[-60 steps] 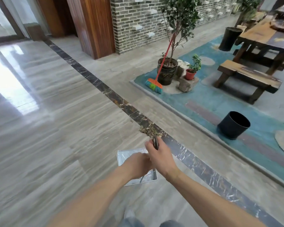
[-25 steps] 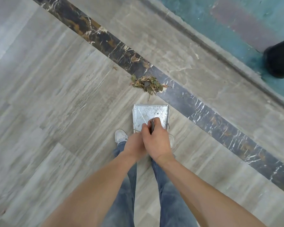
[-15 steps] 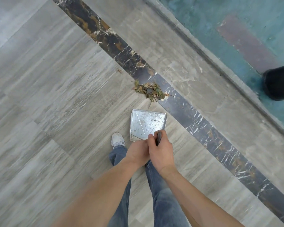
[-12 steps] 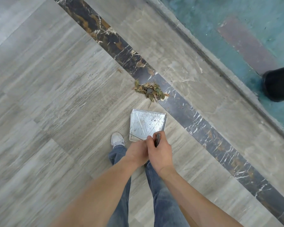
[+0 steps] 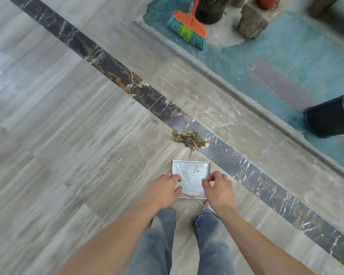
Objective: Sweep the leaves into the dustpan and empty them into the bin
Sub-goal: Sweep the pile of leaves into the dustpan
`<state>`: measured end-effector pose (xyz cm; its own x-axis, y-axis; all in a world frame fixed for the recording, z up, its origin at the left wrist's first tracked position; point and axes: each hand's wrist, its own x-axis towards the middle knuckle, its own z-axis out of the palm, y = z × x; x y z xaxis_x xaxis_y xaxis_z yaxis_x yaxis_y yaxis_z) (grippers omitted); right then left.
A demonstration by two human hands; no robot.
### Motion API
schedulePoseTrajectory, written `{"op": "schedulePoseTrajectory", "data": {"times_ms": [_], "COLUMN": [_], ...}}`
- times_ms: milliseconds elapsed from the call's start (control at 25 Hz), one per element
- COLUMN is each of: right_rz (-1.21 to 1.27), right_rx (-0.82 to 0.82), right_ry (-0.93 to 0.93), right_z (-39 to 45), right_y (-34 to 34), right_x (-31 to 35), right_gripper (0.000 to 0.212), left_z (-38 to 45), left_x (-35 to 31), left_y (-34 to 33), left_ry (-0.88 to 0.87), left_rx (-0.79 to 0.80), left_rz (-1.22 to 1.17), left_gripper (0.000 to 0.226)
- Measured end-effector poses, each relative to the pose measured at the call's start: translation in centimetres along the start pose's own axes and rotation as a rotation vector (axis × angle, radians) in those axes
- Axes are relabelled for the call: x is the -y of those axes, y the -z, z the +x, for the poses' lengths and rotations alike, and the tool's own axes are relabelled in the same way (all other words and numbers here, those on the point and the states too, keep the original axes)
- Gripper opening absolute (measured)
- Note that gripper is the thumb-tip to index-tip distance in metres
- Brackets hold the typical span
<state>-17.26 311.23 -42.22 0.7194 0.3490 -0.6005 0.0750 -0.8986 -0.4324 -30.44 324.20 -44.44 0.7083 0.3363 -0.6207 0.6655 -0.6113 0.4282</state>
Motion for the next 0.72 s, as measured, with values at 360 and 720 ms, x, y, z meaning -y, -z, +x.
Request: {"op": "schedulePoseTrajectory", "data": {"times_ms": [360, 720], "right_rz": [-0.175, -0.401], "right_rx": [-0.31, -0.618], "right_ry": [0.777, 1.143], "right_z": [-5.3, -9.0], "right_y": [9.6, 16.0], "right_x": [21.7, 37.4], "right_gripper": [0.027, 0.037], "left_z": [-10.9, -17.2], "left_x": [6.8, 7.5], "left_y": [22.8, 39.5], "left_ry": [-0.179, -0.251], "left_rx": [-0.707, -1.146], "left_rz": [0.141, 0.288], "left_gripper": [0.06, 0.058]}}
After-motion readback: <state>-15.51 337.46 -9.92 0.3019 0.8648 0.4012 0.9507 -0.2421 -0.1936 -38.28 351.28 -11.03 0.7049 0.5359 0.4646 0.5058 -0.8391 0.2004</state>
